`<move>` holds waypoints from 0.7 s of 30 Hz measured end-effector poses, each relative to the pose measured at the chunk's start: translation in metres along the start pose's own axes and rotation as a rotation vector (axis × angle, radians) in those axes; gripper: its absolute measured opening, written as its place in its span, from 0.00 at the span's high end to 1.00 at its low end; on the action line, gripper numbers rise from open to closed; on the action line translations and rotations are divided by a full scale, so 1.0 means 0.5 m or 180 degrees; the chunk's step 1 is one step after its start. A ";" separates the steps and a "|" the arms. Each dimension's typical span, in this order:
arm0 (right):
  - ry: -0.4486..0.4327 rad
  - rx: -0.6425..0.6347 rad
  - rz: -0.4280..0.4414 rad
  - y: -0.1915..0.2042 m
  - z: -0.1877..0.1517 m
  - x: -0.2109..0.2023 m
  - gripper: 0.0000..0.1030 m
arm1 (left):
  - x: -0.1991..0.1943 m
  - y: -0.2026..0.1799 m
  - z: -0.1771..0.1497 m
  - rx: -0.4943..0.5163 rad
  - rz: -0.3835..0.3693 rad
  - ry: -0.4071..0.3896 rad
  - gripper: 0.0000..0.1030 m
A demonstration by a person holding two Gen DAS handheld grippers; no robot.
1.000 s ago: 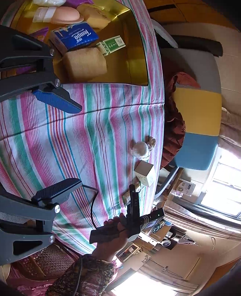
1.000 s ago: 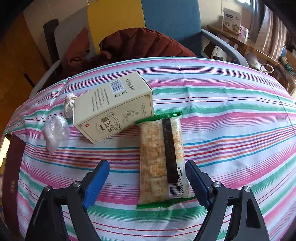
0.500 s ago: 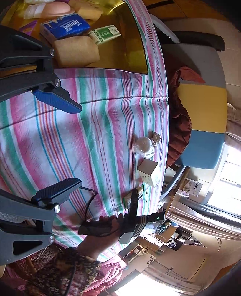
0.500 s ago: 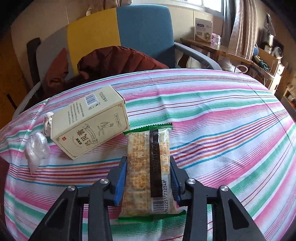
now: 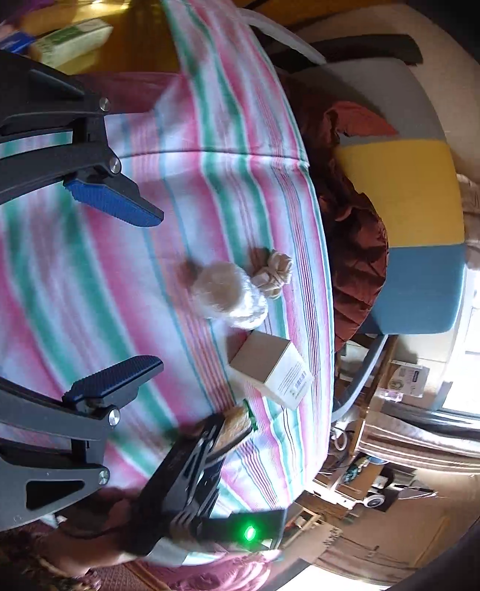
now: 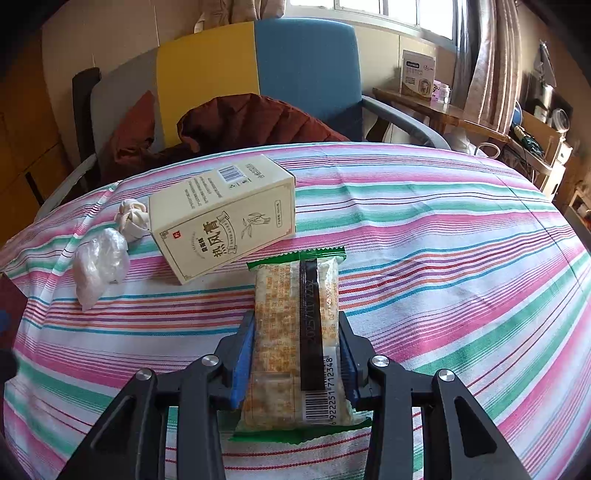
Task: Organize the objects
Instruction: 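Grasp the cracker packet with right tool while left tool grasps the white bundle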
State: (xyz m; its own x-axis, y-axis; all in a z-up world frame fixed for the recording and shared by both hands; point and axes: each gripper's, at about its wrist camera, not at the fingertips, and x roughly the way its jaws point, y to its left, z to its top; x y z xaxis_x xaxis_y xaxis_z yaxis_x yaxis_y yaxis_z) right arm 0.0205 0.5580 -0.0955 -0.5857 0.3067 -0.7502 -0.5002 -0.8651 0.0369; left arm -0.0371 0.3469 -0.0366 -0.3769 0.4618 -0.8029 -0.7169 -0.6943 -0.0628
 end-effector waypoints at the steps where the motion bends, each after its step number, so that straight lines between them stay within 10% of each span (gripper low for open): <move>1: -0.0005 0.0003 0.0002 -0.001 0.000 0.000 0.60 | 0.014 -0.003 0.013 0.0039 0.0041 -0.0002 0.29; 12: -0.0020 0.0001 -0.0015 -0.001 0.001 0.004 0.60 | 0.154 -0.020 0.070 0.0369 0.0250 0.0132 0.29; 21: -0.0041 -0.0004 -0.0033 -0.001 -0.001 0.005 0.60 | 0.148 -0.014 0.050 0.0169 0.0247 -0.0144 0.60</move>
State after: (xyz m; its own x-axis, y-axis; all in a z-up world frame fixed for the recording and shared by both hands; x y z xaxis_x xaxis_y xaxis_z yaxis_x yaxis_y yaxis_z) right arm 0.0195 0.5592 -0.0977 -0.5886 0.3208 -0.7420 -0.5057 -0.8623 0.0283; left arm -0.0746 0.3996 -0.0810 -0.4578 0.4331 -0.7764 -0.7141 -0.6994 0.0309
